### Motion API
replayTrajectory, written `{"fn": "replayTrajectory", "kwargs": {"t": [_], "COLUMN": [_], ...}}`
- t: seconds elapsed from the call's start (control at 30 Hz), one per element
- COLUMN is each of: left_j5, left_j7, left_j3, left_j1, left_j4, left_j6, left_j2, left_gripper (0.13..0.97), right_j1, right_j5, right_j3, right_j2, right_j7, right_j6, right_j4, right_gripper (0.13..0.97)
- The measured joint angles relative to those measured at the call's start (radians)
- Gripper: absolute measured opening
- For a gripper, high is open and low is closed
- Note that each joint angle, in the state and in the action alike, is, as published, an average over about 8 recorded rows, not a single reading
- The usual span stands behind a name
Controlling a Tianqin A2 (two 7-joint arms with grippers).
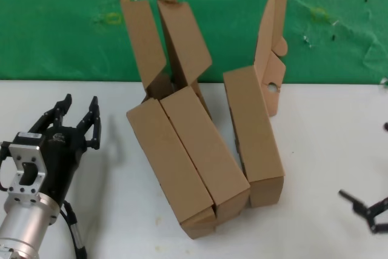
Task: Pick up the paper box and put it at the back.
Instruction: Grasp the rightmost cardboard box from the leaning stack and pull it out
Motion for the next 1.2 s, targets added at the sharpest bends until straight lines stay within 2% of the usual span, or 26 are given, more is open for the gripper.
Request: {"fn": "replayTrajectory", "kwargs": {"t": [0.27, 0.4, 0.67, 0.9, 1.2], "left_j5": [0.000, 0.000, 0.000, 0.000, 0.000], "left_j7": [0.000, 0.000, 0.000, 0.000, 0.000], "left_j3": [0.000, 0.000, 0.000, 0.000, 0.000], "left_j1": [0.000, 0.000, 0.000, 0.000, 0.000], "left_j4": [0.000, 0.000, 0.000, 0.000, 0.000], "left_j6": [0.000, 0.000, 0.000, 0.000, 0.000], "left_j2": [0.000, 0.000, 0.000, 0.000, 0.000], "left_gripper": [0.281, 0.281, 0.175, 0.151, 0.143], "right_j1": [-0.014, 0.001, 0.044, 0.095, 0.132], "right_j5": [-0.075, -0.118, -0.177, -0.217, -0.239], "right_j3": [-0.107, -0.172, -0.276, -0.359, -0.416], "right_j2": [0.011, 0.023, 0.035, 0.018, 0.024], "right_j7": [-0.004, 0.007, 0.042, 0.076, 0.104], "right_j6": [0.028, 0.049, 0.096, 0.145, 0.176], "right_j4": [0.087, 0.106, 0.122, 0.144, 0.157], "right_gripper": [0.965, 0.965, 0.956, 0.927, 0.816]}}
